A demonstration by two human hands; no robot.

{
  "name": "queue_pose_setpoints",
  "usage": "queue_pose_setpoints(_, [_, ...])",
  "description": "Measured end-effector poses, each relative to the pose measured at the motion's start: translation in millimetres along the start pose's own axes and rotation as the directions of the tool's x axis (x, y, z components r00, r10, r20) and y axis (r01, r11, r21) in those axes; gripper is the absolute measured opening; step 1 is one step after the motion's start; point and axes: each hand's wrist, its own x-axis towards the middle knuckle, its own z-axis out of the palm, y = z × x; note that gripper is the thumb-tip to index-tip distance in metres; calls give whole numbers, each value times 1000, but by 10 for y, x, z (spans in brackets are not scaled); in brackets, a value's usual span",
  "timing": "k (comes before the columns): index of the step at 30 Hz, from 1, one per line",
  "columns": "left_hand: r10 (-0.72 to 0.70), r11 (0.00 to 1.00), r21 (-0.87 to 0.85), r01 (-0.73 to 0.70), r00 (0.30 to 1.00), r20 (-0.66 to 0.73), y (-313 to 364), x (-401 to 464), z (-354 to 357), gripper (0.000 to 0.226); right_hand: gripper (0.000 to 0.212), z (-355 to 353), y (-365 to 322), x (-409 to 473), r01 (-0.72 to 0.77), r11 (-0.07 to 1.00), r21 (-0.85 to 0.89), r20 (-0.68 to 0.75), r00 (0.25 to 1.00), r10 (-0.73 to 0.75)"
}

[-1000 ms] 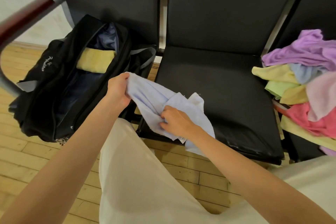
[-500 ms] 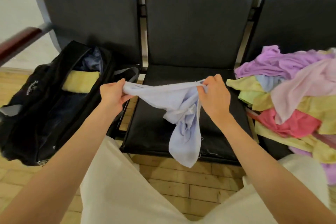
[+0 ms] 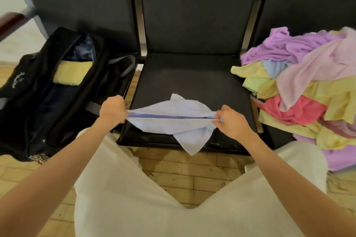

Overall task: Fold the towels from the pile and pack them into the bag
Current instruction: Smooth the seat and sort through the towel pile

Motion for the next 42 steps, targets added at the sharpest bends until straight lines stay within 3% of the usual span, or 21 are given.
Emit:
queue_pose_setpoints(3, [142,976,156,-150,988,61,9,46,138,13,21,117,26,5,4,1000,1,22,1000,-4])
queue_pose_setpoints(5, [179,968,172,-183,983,42,21,64,202,15,22,175,48,19,12,1000,26,11,1000,-12])
queue_pose_setpoints(8, [95,993,-63,-103,989,-114,20,104,191,12,21,214,75,39,1,999,46,11,1000,-1])
queue_pose_setpoints(11, [-26,911,-399,-109,948,-317,53,107,8,12,16,189,67,10,23,1000,10,61,998,-24])
queue_pose_setpoints(14, [-253,660,-749,-52,924,-287,217,66,-282,12,15,63,22,-30,53,998,22,52,997,-54])
queue_pose_setpoints(17, [-374,230,-972,-46,918,-132,437,33,-680,15,15,-224,-20,-40,66,989,133,-70,996,-57])
queue_pose_setpoints(19, [-324,-47,-999,11,946,26,519,51,-961,21,13,-448,-41,-40,96,976,193,-148,987,-67])
queue_pose_setpoints(21, [-238,-163,-984,69,965,107,589,77,-1234,23,14,-659,-70,-26,116,967,228,-217,974,-66])
queue_pose_setpoints(25, [-178,-136,-991,-10,984,15,783,31,-1662,41,16,-977,-134,-12,110,944,311,-309,951,-10])
queue_pose_setpoints(27, [-109,19,-994,-109,988,-110,830,-69,-1810,44,18,-1062,-144,-56,97,930,355,-328,944,27])
queue_pose_setpoints(30, [-71,234,-947,-220,968,-242,846,-157,-1991,16,26,-1147,-136,-136,95,928,360,-348,937,39])
queue_pose_setpoints(34, [-135,235,-917,-322,923,-359,915,-184,-2158,13,40,-1286,-194,-159,189,943,273,-405,912,-65])
queue_pose_setpoints(37, [-186,252,-902,-350,897,-400,899,-98,-2230,13,29,-1351,-193,-117,250,916,314,-427,899,-99])
queue_pose_setpoints(42, [-69,558,-765,-321,901,-428,786,-53,-2118,19,33,-1300,-156,-145,274,867,417,-335,933,-133])
